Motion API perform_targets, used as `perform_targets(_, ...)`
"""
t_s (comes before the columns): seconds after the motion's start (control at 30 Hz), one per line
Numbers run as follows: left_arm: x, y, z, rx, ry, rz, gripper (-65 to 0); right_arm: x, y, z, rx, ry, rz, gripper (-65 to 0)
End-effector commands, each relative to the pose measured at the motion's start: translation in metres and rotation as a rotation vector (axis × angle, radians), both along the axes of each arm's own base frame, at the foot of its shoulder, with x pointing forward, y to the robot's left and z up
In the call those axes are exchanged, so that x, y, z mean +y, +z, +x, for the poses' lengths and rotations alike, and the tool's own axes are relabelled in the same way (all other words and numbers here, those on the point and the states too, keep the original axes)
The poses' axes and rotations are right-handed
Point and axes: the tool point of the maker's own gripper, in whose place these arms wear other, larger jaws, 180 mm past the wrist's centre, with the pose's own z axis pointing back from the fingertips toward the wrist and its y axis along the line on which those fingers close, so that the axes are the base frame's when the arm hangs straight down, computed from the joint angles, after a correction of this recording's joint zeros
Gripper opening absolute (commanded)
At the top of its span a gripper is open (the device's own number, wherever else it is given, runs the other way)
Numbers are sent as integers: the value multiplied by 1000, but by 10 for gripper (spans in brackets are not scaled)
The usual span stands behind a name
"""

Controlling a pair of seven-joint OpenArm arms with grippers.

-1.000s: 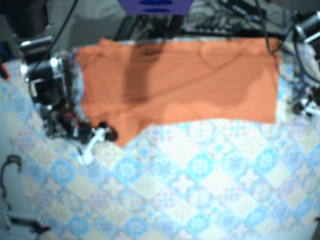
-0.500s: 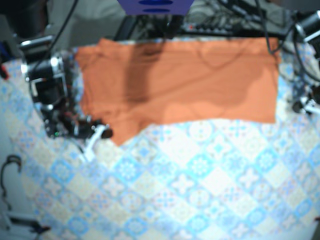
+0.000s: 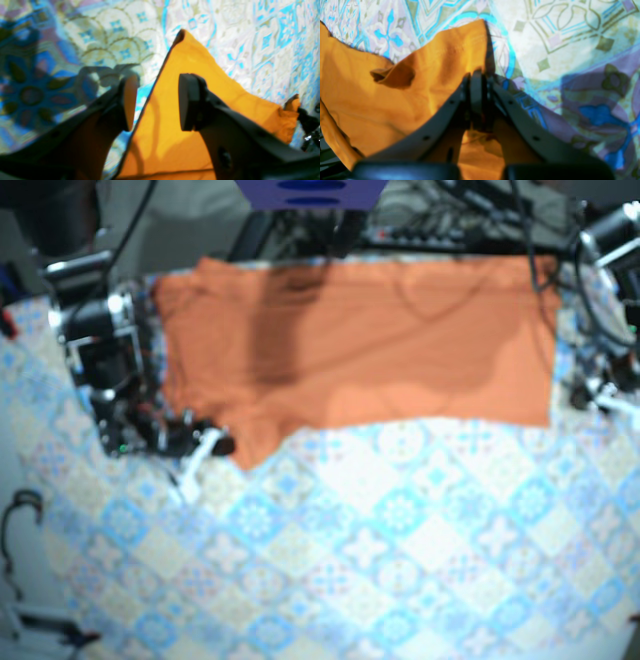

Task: Fold the T-shirt properly
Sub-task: 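Lower both grippers and close them on the hem corners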

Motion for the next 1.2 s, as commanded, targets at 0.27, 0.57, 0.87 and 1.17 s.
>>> perform_targets(0.27,-4,24,35,-111,13,-6,-379,-4,11,11,-29,10,-11,-648)
perform_targets(0.57,14,-2,34,-96,176,-71,-379,-4,11,11,-29,11,-12,-648)
perform_targets(0.87,19,3,51,-115,203,-22,-379,-4,11,11,-29,11,-12,-648)
perform_targets(1.17,29,-7,42,-41,271,8,-379,-4,10,10,-27,11,-12,-648)
